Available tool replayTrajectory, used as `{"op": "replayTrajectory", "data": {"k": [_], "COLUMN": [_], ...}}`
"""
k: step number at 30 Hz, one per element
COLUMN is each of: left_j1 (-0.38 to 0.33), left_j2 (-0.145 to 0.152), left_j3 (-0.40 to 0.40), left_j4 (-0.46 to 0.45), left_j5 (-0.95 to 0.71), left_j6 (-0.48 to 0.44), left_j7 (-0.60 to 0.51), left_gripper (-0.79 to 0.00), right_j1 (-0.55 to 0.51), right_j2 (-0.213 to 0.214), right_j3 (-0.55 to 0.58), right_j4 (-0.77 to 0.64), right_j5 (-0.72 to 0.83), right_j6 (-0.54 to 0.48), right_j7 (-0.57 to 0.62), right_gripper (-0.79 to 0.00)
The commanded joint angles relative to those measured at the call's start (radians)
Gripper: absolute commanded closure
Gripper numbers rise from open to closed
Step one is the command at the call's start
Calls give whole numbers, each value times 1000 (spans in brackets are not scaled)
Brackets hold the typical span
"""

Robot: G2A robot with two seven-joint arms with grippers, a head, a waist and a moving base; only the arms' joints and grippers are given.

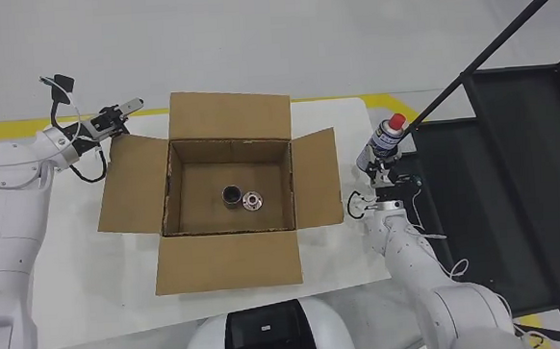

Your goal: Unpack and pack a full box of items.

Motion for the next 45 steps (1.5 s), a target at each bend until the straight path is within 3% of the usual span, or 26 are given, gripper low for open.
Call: {"op": "replayTrajectory", "data": {"k": [1,9,16,25,31,38,45], "left_j1": [0,0,0,0,0,0,0], "left_j2": [0,0,0,0,0,0,0], "left_j3": [0,0,0,0,0,0,0], "left_j4": [0,0,0,0,0,0,0], "left_j5": [-1,-1,-1,-1,-1,-1,-1], "left_j6": [0,0,0,0,0,0,0], "left_j7": [0,0,0,0,0,0,0], "left_gripper": [-785,-785,-785,-785,-785,-785,-785], "right_j1": [0,-2,-46,-45,-63,-165,-369], "right_j2": [0,0,-1,-4,9,39,66], "right_j3": [0,-1,-13,-30,-18,16,58], "right_j4": [0,-4,-88,-76,-98,-262,-602], "right_j5": [0,0,9,21,47,58,55], "right_j6": [0,1,66,115,33,-47,-137], "right_j7": [0,7,82,80,46,33,115], "right_gripper": [0,0,0,0,0,0,0]}}
